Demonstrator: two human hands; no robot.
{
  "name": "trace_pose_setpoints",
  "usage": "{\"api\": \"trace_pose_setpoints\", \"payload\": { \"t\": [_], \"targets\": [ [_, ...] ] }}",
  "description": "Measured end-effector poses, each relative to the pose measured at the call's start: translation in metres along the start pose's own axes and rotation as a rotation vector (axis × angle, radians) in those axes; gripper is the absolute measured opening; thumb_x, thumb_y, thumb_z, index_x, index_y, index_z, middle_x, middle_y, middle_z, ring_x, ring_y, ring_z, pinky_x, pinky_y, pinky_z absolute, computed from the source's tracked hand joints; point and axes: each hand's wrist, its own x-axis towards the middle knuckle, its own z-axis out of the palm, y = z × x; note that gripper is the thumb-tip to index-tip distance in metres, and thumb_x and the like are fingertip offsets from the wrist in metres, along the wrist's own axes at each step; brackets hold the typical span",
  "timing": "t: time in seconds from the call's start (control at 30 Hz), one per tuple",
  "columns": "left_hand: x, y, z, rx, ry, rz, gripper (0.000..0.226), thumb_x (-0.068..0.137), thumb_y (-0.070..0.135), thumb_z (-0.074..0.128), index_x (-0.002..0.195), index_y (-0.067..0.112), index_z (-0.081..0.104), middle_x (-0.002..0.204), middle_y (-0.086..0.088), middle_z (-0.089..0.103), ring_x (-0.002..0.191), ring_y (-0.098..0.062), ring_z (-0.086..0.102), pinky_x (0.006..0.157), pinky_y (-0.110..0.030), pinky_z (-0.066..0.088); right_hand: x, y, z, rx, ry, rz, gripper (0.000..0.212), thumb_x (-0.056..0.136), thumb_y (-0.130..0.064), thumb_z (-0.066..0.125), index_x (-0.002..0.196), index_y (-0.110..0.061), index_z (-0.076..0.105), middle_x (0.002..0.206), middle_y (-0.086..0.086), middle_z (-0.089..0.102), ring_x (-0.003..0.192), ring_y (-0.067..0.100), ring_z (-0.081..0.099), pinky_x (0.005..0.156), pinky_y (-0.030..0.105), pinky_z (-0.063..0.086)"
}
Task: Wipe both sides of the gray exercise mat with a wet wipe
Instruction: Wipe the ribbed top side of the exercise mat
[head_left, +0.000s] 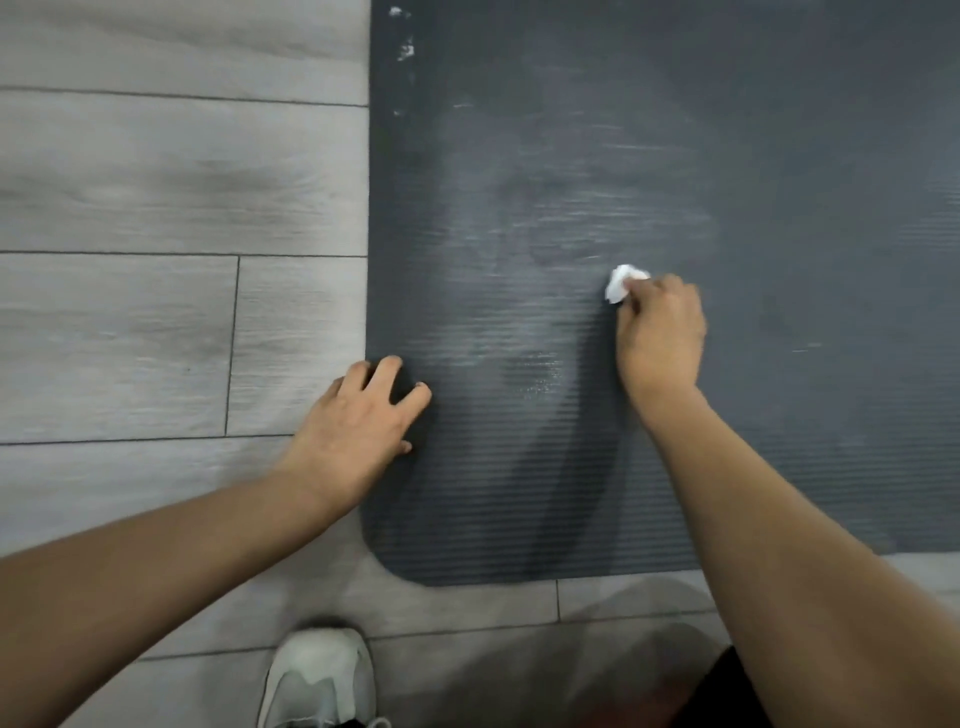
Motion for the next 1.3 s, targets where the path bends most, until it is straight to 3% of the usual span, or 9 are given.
{"api": "trace_pose_setpoints", "payload": {
  "t": [0.17,0.3,0.4,0.63,0.8,0.9,1.0,1.17,1.3],
  "targets": [
    [0.007,-0.018,-0.018,-0.091,-0.014,0.061,0.059,0.092,0.047,0.066,0.145,0.034,0.043,0.143,0.000,0.037,0.129,-0.024,0.040,0.112,-0.036,0.035,-0.093,-0.103,0.038,0.257,-0.110,-0.615,0.029,0.086,-0.004,0.063,0.114,-0.010,0.069,0.098,0.005,0.064,0.084,0.024,0.054,0.086,0.035,0.046],
    [0.015,-0.031,-0.023,-0.215,-0.021,0.074,0.047,0.092,0.040,0.066,0.137,0.037,0.053,0.132,0.006,0.042,0.121,-0.020,0.043,0.108,-0.035,0.037,-0.081,-0.108,0.046,0.230,-0.099,-0.807,0.024,0.093,-0.008,0.057,0.115,-0.009,0.068,0.103,0.004,0.065,0.087,0.025,0.058,0.088,0.038,0.047],
    [0.016,-0.026,-0.018,-0.238,0.003,0.038,0.045,0.092,0.042,0.068,0.134,0.037,0.054,0.131,0.004,0.041,0.123,-0.020,0.039,0.110,-0.036,0.036,-0.035,-0.114,0.059,0.195,-0.034,-0.762,0.021,0.086,-0.003,0.066,0.105,-0.011,0.071,0.095,0.005,0.065,0.084,0.026,0.057,0.086,0.036,0.046],
    [0.015,-0.031,-0.005,-0.262,0.120,0.063,0.042,0.088,0.044,0.071,0.126,0.030,0.058,0.139,-0.001,0.040,0.129,-0.025,0.039,0.113,-0.040,0.035,0.044,-0.161,0.068,0.271,0.020,-0.266,0.021,0.085,-0.001,0.058,0.092,-0.015,0.072,0.088,0.009,0.060,0.082,0.031,0.051,0.076,0.040,0.046],
    [0.032,-0.049,0.006,-0.573,0.476,-0.247,0.027,0.083,0.015,0.074,0.105,0.015,0.060,0.116,-0.005,0.051,0.101,-0.026,0.050,0.091,-0.036,0.044,-0.061,-0.152,0.060,0.444,-0.190,-0.682,0.029,0.091,-0.006,0.059,0.117,-0.014,0.069,0.102,0.005,0.063,0.092,0.023,0.054,0.085,0.030,0.047],
    [0.043,-0.046,0.006,-0.621,0.589,-0.346,0.021,0.083,0.008,0.070,0.099,0.013,0.057,0.106,-0.004,0.052,0.093,-0.023,0.047,0.082,-0.028,0.039,-0.037,-0.149,0.069,0.423,-0.191,-0.821,0.024,0.090,-0.004,0.063,0.112,-0.010,0.071,0.101,0.006,0.065,0.091,0.022,0.055,0.085,0.029,0.047],
    [0.045,-0.036,0.012,-0.578,0.581,-0.217,0.021,0.083,0.005,0.068,0.099,0.013,0.057,0.103,-0.006,0.055,0.092,-0.023,0.048,0.083,-0.030,0.040,0.024,-0.173,0.084,0.343,-0.141,-0.815,0.019,0.089,-0.012,0.059,0.102,-0.011,0.074,0.096,0.009,0.065,0.089,0.027,0.057,0.083,0.034,0.045],
    [0.034,-0.025,0.025,-0.420,0.346,-0.136,0.047,0.088,0.034,0.074,0.131,0.023,0.060,0.137,-0.002,0.053,0.127,-0.022,0.050,0.108,-0.033,0.048,0.159,-0.214,0.101,0.166,-0.071,-0.687,0.040,0.092,-0.031,0.041,0.095,-0.008,0.074,0.096,0.016,0.063,0.091,0.036,0.055,0.074,0.041,0.048],
    [0.037,-0.017,0.023,-0.354,0.294,-0.180,0.049,0.085,0.033,0.078,0.131,0.022,0.063,0.141,-0.004,0.054,0.135,-0.027,0.051,0.097,-0.041,0.058,0.182,-0.223,0.108,0.092,-0.083,-0.491,0.022,0.089,-0.010,0.050,0.089,-0.011,0.072,0.096,0.014,0.058,0.092,0.031,0.050,0.076,0.037,0.041]
  ]
}}
